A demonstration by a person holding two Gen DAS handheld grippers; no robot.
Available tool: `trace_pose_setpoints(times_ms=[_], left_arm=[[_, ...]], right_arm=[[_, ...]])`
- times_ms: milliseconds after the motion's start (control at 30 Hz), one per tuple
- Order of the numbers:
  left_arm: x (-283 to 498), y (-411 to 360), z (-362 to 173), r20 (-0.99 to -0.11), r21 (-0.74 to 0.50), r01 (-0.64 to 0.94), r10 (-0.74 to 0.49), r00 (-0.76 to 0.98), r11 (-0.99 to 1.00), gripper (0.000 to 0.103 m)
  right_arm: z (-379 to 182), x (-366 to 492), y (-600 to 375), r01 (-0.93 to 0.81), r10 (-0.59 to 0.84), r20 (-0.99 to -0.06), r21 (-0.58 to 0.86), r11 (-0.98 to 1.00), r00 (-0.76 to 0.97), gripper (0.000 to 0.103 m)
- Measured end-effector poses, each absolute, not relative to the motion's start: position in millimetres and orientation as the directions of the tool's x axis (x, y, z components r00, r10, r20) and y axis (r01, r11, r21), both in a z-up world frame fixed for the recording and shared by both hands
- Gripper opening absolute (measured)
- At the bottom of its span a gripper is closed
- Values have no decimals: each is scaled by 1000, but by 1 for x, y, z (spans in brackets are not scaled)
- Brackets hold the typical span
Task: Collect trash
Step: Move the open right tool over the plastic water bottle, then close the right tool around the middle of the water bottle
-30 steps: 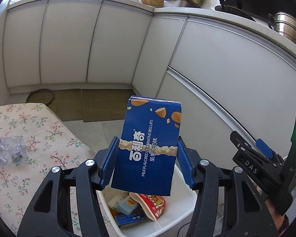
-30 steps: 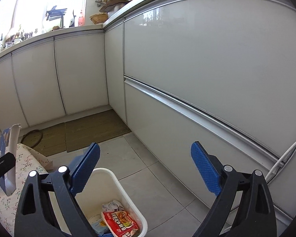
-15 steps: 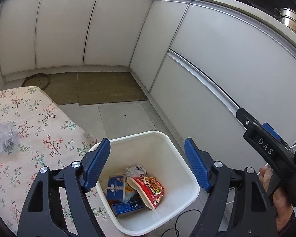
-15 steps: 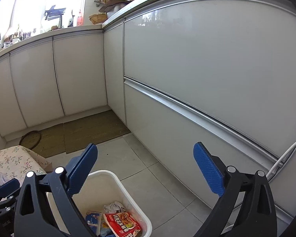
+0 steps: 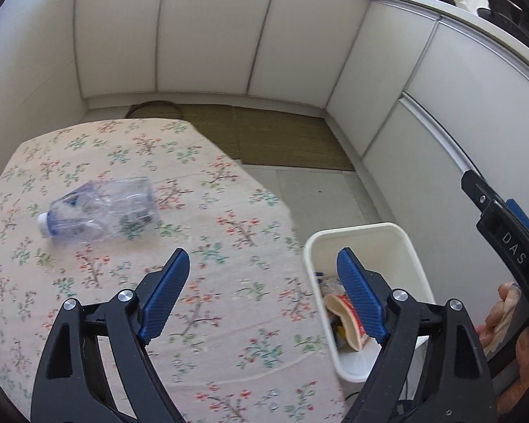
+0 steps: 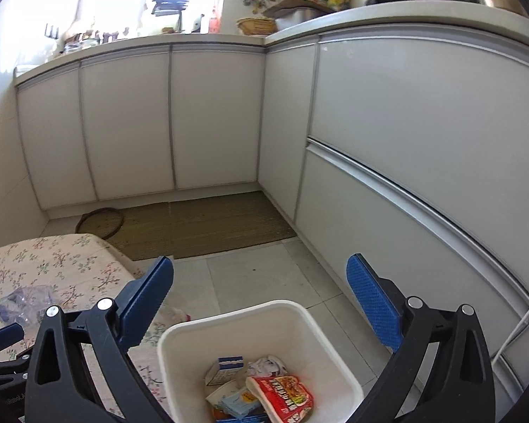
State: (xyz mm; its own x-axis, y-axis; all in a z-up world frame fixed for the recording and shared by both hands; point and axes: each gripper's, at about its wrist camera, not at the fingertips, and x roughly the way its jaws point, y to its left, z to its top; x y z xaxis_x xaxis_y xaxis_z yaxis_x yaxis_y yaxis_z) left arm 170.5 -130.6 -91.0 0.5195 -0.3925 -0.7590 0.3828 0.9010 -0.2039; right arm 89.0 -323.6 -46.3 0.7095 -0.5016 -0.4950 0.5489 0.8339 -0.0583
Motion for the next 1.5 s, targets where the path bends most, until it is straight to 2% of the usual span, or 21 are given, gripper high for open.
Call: trace_pose_setpoints(times_ms=[133,400,600,867,1000,1167,1267,1300,1467,1500], left_arm=[[179,-69,-100,-797,-164,291,-300,524,943,82],[186,56,-112,-843,-208,37,-198,500,977,82],[176,106,-110,-843,-201,-28,-158,514,979,82],[165,153,-120,-855,-220,-95,-146,497,971,82],[167,161,-130,-868,-245,-112,-167,468,963,82],[169,162,-138,-877,-228,-111,-155,455,967,82],[171,164,-144,-884,-228,-114,-156,441,967,82],[171,164,-146,-886,-224,-115,-153,437,968,82],[173,168,-149,-887,-225,-131,-148,437,966,82],[174,169,-148,-884,-232,-134,-152,441,963,82]], right_arm=[[-61,121,-269,386,-388,-522,-118,915,760,96],[-100,164,-140,-49,-158,-554,-341,939,817,96],[-127,186,-71,-326,15,-633,-378,867,774,96],[-166,241,-16,-602,55,-721,-531,596,691,96],[-182,271,-7,-684,56,-775,-519,512,629,96],[-199,301,-2,-752,98,-848,-402,522,522,95],[-200,321,-6,-738,133,-878,-294,607,459,89],[-200,325,-6,-733,141,-881,-276,622,451,83],[-200,336,-1,-636,112,-872,-254,729,476,71],[-200,337,-2,-609,121,-875,-222,761,470,43]])
